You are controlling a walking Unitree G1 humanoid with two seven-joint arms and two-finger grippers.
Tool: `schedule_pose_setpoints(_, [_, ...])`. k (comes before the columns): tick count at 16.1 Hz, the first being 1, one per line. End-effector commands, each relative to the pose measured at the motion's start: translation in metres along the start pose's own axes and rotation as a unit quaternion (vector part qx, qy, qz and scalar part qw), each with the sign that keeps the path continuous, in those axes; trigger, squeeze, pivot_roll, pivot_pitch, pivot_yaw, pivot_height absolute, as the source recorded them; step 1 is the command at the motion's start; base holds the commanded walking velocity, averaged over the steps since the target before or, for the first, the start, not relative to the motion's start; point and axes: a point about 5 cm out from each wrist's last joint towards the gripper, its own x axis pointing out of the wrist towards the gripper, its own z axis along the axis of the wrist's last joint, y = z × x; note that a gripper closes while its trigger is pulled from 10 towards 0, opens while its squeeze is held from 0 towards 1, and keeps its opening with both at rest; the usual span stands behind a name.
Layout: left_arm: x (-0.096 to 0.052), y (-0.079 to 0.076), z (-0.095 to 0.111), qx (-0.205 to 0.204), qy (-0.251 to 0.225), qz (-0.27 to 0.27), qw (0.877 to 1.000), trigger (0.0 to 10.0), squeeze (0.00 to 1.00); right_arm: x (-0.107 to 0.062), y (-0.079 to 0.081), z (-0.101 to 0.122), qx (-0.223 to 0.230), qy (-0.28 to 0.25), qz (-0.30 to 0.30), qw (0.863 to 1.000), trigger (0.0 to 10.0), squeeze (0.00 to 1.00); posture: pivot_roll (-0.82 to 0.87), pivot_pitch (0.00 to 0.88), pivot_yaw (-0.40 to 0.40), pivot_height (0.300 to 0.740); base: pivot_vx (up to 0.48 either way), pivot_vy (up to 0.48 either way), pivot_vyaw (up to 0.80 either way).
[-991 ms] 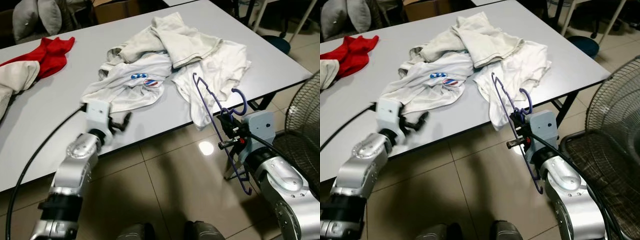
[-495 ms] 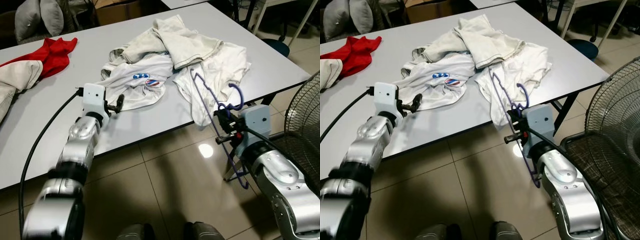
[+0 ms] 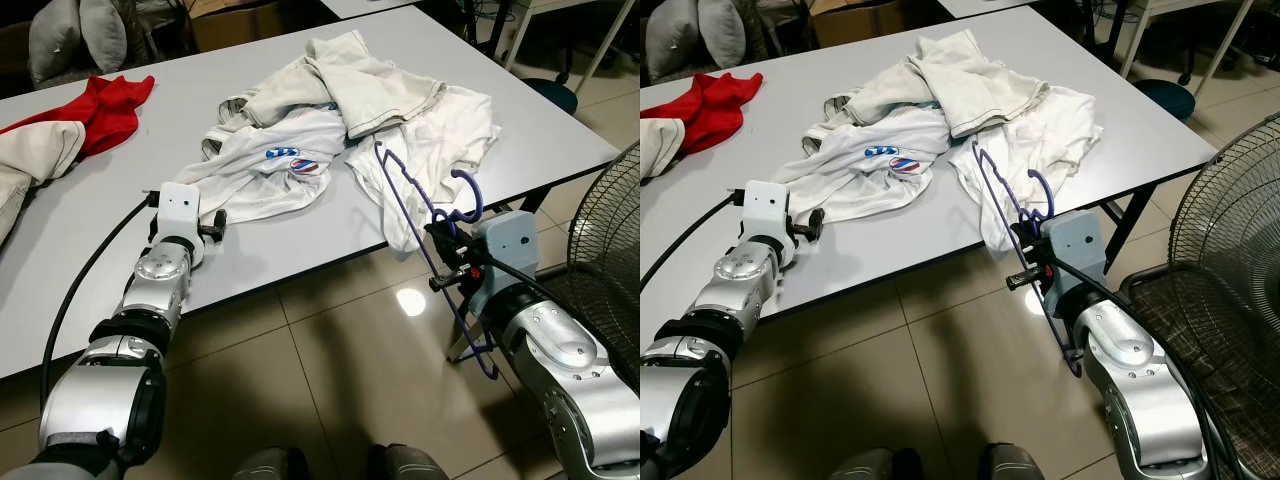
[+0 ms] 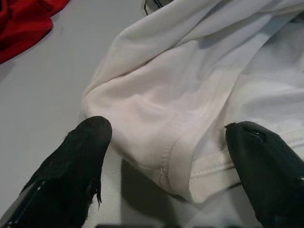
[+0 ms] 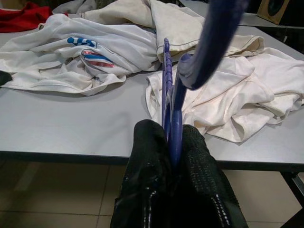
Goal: Hang hanger
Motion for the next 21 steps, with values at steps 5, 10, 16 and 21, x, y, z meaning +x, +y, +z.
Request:
schedule_pose_setpoints(5, [-0.0029, 0.0016, -0.0174, -0.014, 0.05, -0.023, 0.998, 0.0, 0.0, -0.0013, 0.0018, 0.0034, -0.007, -0.005, 0.0, 1.0, 10.0, 0.0, -0.23, 0.103, 0.088, 0.74, 0.0, 0.0, 0.0])
schedule_pose_setpoints(10, [-0.0029, 0.0003, -0.0182, -0.029, 0.054, -0.035, 0.998, 0.0, 0.0, -0.0003, 0.0027, 0.0025, -0.011, -0.005, 0.001, 1.0, 10.0, 0.0, -0.23, 0.092, 0.09, 0.74, 0.0, 0.0, 0.0])
schedule_pose_setpoints(16, [-0.0029, 0.0003, -0.0177, -0.037, 0.053, -0.046, 0.997, 0.0, 0.0, 0.0021, 0.0041, 0.0026, -0.016, -0.005, 0.006, 1.0, 10.0, 0.0, -0.23, 0.084, 0.09, 0.74, 0.0, 0.0, 0.0])
schedule_pose_setpoints(21, [-0.0022, -0.0039, -0.0145, -0.075, 0.039, -0.06, 0.995, 0.0, 0.0, 0.0023, 0.005, 0.0025, -0.018, -0.007, 0.006, 1.0, 10.0, 0.0, -0.23, 0.078, 0.095, 0.74, 0.0, 0.0, 0.0])
